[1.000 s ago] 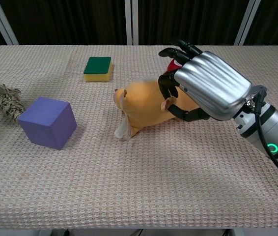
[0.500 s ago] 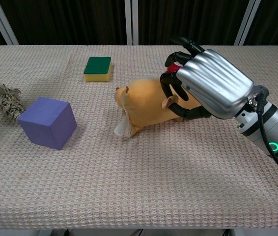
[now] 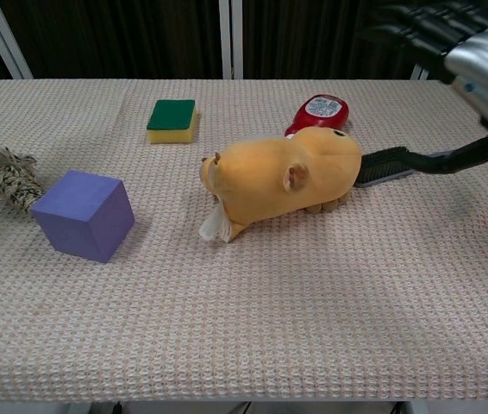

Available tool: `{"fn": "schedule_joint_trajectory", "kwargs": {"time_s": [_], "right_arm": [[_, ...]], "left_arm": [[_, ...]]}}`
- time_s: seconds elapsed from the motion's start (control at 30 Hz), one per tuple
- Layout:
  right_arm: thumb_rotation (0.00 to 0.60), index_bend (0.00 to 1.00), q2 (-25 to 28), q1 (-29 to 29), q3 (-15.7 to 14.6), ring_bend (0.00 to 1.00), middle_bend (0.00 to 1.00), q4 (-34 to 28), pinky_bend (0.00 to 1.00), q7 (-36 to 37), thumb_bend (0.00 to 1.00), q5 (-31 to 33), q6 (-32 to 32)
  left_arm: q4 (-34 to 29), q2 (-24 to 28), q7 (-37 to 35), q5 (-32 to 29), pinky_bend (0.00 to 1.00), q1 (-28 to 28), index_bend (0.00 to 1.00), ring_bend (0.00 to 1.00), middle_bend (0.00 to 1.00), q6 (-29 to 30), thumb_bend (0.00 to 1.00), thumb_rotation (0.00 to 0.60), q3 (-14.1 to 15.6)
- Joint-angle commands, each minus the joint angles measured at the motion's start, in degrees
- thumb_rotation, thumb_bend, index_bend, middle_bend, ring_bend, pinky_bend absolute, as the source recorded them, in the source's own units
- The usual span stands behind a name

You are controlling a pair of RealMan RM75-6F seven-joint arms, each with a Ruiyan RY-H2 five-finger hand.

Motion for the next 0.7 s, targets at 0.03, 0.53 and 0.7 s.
{"fn": "schedule_joint_trajectory", "kwargs": {"time_s": [0.03, 0.53, 0.7], "right_arm": [[0.6, 0.0, 13.06, -9.38, -1.89, 0.0, 0.0, -8.73, 0.0, 2.17, 0.2, 7.01, 5.35], [0.6, 0.0, 23.86, -24.47, -4.87, 0.0, 0.0, -9.46, 0.0, 10.51, 0.22, 16.69, 8.3], [0.6, 0.0, 22.9, -25.43, -4.17, 0.0, 0.0, -7.71, 0.0, 11.85, 0.23, 15.34, 8.34]], "left_arm": [[-3.07, 1.47, 11.52, 0.96, 0.19, 5.43, 0.11, 0.07, 0.09, 4.94, 0.06, 0.395, 3.52], [-6.78, 2.65, 32.67, 2.9, 0.18, 22.33, 0.11, 0.06, 0.09, 17.43, 0.06, 0.345, 13.46], [-5.47, 1.94, 31.2, 2.72, 0.18, 24.31, 0.11, 0.06, 0.09, 18.78, 0.06, 0.344, 13.21]]}}
